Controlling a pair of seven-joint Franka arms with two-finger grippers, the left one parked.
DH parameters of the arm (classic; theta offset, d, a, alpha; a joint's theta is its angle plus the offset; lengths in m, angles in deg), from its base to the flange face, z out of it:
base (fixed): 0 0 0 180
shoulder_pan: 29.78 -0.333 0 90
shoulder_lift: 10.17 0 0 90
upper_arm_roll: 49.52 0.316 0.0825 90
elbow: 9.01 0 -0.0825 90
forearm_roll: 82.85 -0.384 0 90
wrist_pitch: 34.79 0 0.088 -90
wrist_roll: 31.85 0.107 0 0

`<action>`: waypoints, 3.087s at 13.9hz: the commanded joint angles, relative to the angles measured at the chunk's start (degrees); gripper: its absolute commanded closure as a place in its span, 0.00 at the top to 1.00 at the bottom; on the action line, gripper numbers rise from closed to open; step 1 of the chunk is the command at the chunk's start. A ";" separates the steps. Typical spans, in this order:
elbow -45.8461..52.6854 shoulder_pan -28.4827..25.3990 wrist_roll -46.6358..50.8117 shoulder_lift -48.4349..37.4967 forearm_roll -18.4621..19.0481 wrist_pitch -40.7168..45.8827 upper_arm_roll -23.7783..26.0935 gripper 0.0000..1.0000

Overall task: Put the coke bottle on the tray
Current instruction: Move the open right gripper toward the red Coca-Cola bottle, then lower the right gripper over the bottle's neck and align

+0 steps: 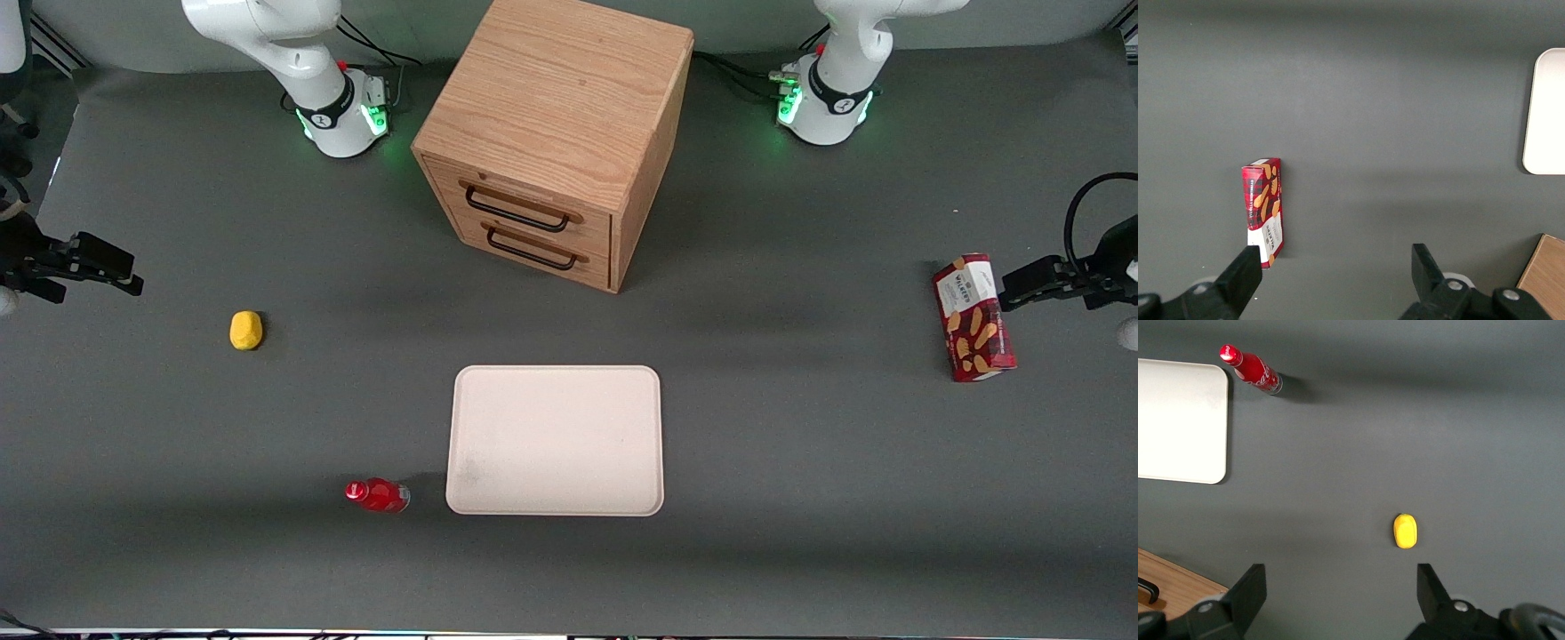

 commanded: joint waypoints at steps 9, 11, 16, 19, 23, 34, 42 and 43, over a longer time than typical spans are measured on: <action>1.75 -1.36 -0.97 0.98 -0.82 0.31 -0.05 1.00; 5.67 -3.98 -0.36 4.13 -0.91 0.31 -0.05 1.00; 18.43 -11.11 8.94 14.06 -0.74 4.08 -0.14 1.00; 25.12 -12.18 9.76 19.16 -0.74 4.62 0.04 1.00; 31.10 -12.35 9.67 26.02 -0.65 4.62 0.04 1.00; 40.33 -12.17 12.21 35.26 -5.66 2.69 0.04 1.00; 39.81 -12.44 13.27 36.84 -5.75 -3.72 0.83 1.00; 39.63 -12.44 13.27 37.54 -5.75 -4.78 0.74 1.00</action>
